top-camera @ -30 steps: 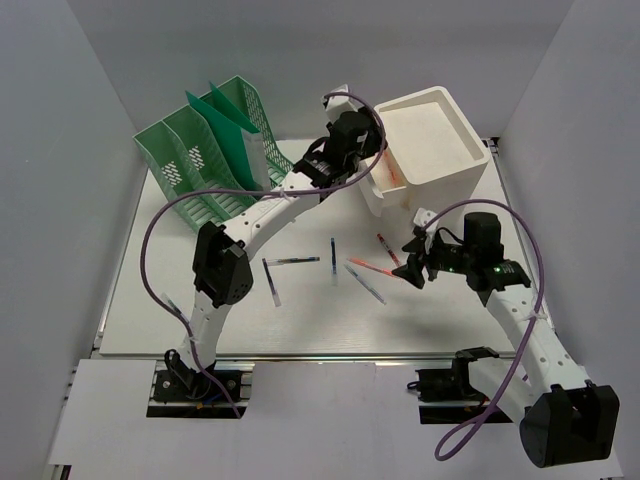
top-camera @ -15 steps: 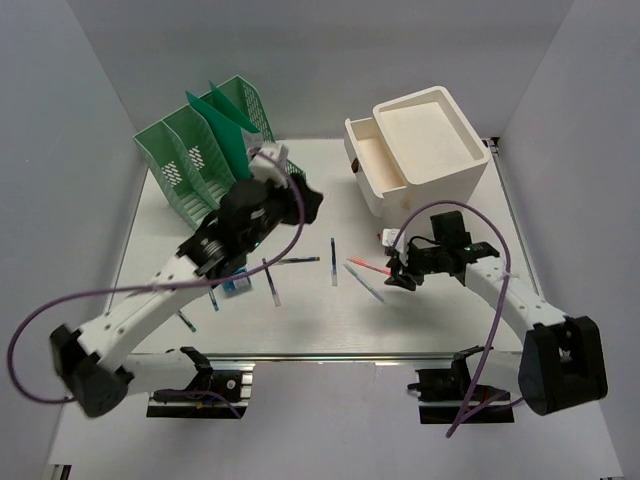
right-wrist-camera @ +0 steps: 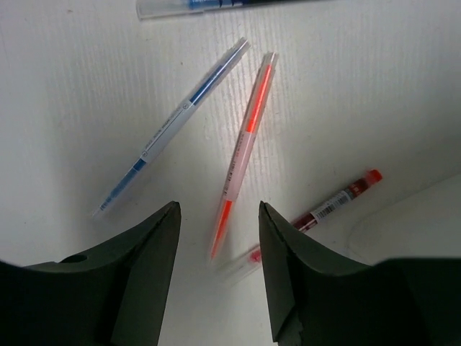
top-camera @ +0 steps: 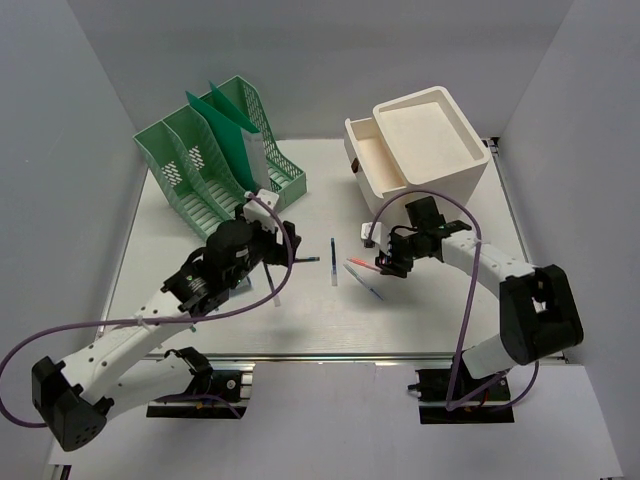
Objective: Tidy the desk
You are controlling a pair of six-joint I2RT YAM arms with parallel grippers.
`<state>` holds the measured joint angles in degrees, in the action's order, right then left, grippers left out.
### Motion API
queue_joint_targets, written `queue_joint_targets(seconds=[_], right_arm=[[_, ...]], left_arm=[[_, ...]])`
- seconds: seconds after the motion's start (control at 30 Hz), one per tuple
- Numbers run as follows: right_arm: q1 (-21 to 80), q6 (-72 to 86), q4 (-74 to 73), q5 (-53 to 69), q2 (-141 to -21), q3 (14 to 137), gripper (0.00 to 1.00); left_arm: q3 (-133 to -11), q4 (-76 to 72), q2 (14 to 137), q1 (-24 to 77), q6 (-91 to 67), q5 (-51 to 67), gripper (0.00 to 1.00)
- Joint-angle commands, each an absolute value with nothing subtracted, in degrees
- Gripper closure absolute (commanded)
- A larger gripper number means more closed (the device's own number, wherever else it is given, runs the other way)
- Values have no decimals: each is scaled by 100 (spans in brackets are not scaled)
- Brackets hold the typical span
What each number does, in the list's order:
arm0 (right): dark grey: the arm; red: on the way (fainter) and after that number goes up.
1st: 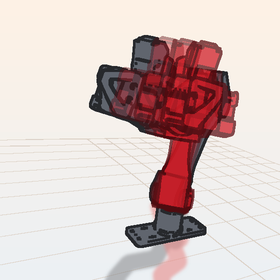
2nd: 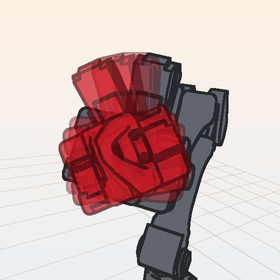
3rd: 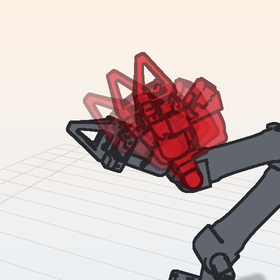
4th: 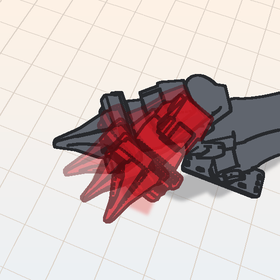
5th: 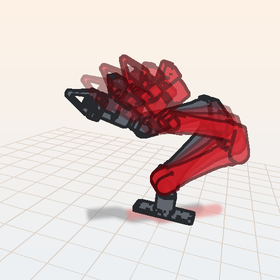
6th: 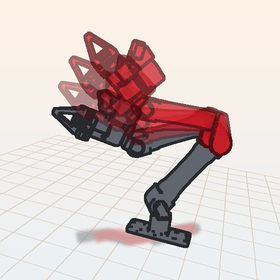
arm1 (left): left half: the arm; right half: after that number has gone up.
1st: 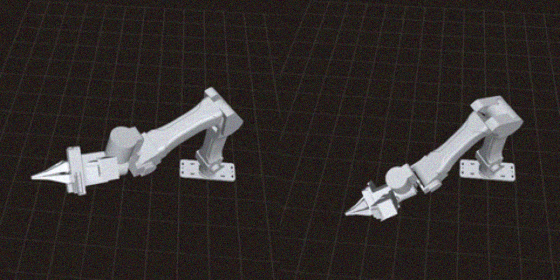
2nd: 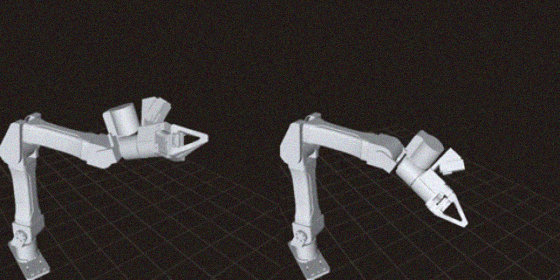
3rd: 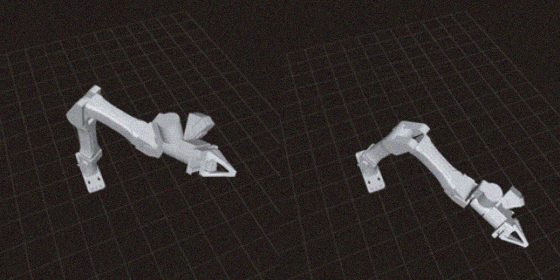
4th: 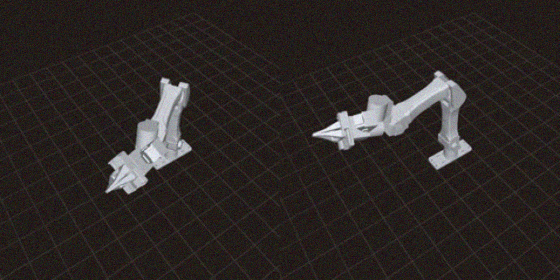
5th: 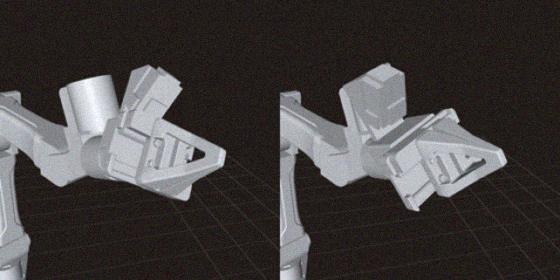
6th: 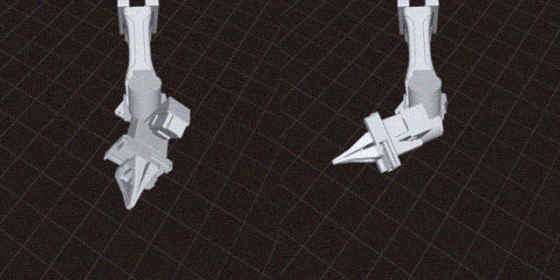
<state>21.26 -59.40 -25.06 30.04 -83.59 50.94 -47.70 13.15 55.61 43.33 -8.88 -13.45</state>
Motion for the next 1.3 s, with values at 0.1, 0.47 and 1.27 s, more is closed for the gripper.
queue_joint_targets(seconds=[0.1,0.47,1.27], right_arm=[[2294,-5889,-2434,2690,-8824,5361,48],[2452,-5792,-2390,2444,-9465,5493,52],[2540,-4360,-2065,1819,-9212,5370,100]], left_arm=[[-4658,1142,5133,4315,-598,-1406,14],[-4667,1169,5159,4315,-536,-1600,14],[-4447,923,5106,4315,-492,-1670,14]])
